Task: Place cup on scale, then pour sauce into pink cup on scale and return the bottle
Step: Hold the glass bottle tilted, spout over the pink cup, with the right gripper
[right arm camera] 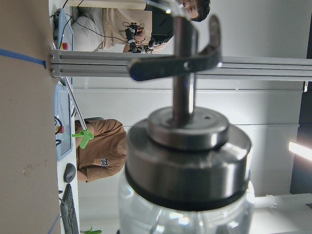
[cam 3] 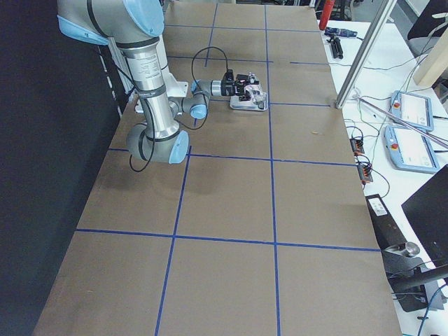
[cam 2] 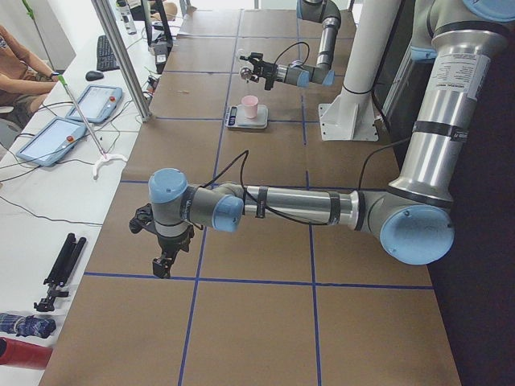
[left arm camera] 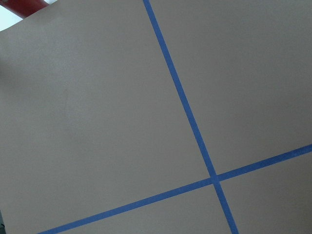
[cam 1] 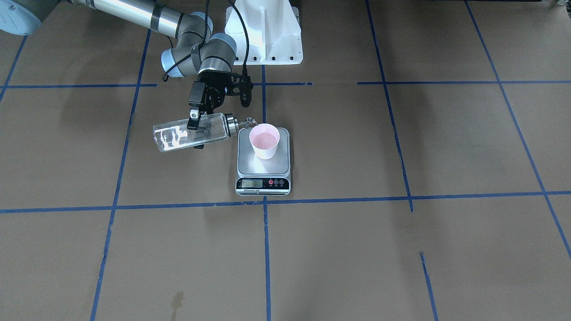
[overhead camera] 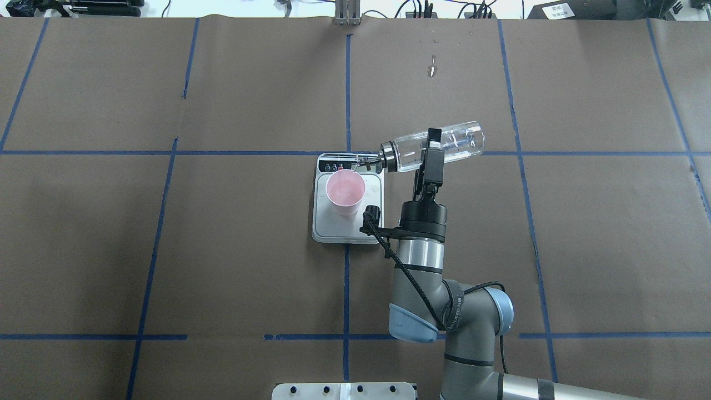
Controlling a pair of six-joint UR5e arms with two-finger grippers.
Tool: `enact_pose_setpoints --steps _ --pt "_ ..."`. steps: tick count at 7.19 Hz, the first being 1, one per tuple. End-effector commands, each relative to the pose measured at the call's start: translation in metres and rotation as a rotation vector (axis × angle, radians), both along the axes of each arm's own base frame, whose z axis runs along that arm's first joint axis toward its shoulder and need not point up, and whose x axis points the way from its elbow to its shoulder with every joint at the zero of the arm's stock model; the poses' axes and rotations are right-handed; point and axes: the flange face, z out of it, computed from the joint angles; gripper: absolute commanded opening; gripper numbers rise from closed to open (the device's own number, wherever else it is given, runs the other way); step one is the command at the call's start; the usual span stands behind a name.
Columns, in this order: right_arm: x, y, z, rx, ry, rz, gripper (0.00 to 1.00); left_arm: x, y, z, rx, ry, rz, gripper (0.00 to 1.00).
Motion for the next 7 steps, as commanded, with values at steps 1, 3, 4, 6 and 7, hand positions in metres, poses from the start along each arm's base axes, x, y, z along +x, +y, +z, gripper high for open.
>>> enact_pose_setpoints --steps 1,3,4,6,7 --pt "0.001 0.002 -0.004 0.004 -0.018 -0.002 0.0 0.0 0.0 0.001 -0.001 0.0 0.0 1.0" --pt "0.002 0.006 -0.009 0.008 -0.041 -0.01 0.0 0.0 0.0 0.0 0.001 0.0 0.0 1.0" --pt "0.005 0.011 -0.027 0.016 -0.087 -0.02 0.0 0.0 0.0 -0.001 0.001 0.0 -0.001 1.0" --pt "0.01 0.012 -0.033 0.025 -0.159 -0.031 0.0 0.0 0.0 -0.003 0.005 0.0 0.0 1.0" --pt "0.013 0.013 -0.039 0.023 -0.268 -0.088 0.0 0.0 0.0 -0.003 0.004 0.002 -0.001 1.0"
